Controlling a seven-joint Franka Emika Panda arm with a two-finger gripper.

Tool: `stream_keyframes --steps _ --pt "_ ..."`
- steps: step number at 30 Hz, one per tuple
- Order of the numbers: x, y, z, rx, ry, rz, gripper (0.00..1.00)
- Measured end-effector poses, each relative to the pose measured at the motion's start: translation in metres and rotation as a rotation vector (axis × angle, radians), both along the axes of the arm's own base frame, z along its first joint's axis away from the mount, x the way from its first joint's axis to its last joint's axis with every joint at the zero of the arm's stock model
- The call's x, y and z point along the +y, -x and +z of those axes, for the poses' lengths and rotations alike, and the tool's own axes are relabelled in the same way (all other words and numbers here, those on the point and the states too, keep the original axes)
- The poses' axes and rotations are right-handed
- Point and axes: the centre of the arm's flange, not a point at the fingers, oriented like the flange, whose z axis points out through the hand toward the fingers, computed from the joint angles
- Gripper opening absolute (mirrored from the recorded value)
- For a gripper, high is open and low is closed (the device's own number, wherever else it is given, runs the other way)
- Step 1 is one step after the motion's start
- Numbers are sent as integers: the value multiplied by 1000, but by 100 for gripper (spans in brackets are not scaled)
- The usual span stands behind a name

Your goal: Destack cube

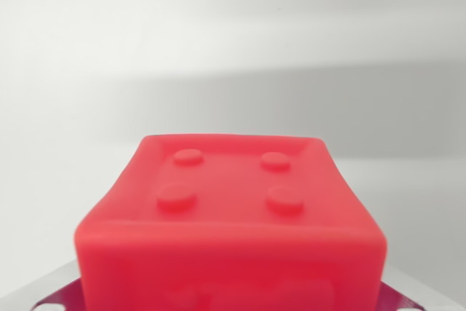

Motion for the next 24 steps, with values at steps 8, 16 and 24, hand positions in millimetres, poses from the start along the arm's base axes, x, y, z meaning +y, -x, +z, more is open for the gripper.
stream_keyframes --steps 8,16,24 --pt "-16 2 -2 1 0 -20 0" --pt "-31 5 -3 -1 0 -40 0" --pt "-48 7 -5 -2 -1 -61 0"
